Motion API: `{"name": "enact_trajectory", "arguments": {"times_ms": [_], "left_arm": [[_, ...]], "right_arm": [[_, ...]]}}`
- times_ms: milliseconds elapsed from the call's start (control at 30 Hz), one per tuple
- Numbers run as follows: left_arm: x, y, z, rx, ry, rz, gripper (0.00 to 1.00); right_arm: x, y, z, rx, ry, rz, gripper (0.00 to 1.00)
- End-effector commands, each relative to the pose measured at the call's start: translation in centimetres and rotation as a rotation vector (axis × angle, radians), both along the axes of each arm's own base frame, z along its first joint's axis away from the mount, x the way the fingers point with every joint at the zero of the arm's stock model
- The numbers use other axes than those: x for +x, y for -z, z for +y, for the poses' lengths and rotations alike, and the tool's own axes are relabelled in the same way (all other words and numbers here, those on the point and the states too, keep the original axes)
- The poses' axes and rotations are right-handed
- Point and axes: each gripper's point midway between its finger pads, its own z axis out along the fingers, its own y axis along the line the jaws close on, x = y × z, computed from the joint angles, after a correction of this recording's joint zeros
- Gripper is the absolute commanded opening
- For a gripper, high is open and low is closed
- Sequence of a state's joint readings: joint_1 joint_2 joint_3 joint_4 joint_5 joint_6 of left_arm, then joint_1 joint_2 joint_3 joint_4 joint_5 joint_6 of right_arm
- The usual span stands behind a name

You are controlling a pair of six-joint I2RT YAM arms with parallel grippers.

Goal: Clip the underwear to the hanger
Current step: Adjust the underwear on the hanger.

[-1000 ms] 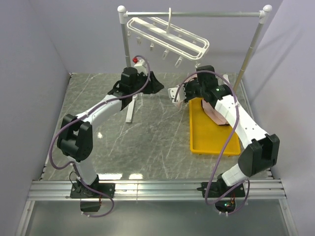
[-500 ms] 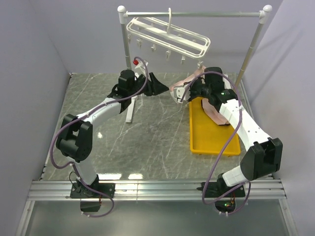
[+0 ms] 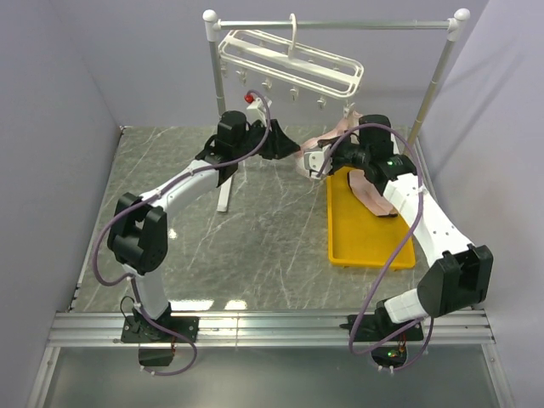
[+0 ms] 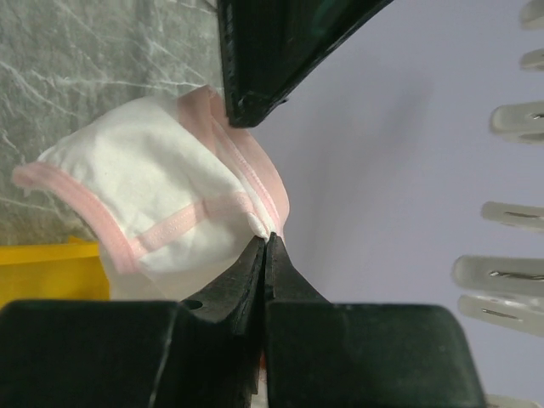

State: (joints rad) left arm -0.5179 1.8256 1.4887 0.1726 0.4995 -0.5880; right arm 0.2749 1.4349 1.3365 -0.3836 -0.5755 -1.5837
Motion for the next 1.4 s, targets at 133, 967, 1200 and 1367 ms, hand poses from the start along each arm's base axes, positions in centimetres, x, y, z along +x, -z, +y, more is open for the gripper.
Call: {"name": "enact_trajectory", "arguments": {"times_ms": [133, 967, 1200, 1367], "left_arm": [[1.0, 0.1, -1.7, 0.021, -0.003, -0.006, 0.34], [-2.3, -5.7, -0.7, -0.243, 0.196, -0.112, 0.59], [-2.6, -6.1, -3.0, -0.252, 0.225, -0.137, 0.60], [-2.9, -5.7, -3.8, -0.248, 0.248, -0.134, 0.45]], "right_arm": [[-1.0, -3.6, -0.2, 0.057, -0.033, -0.097, 0.00], [-2.4, -2.5, -0.5, 0.023, -0.120, -0.117, 0.00], [-2.6, -3.1, -0.3, 0.036, -0.133, -0.124, 0.00], [-2.6, -3.2, -0.6, 0.044, -0.130, -0.124, 0.00]]}}
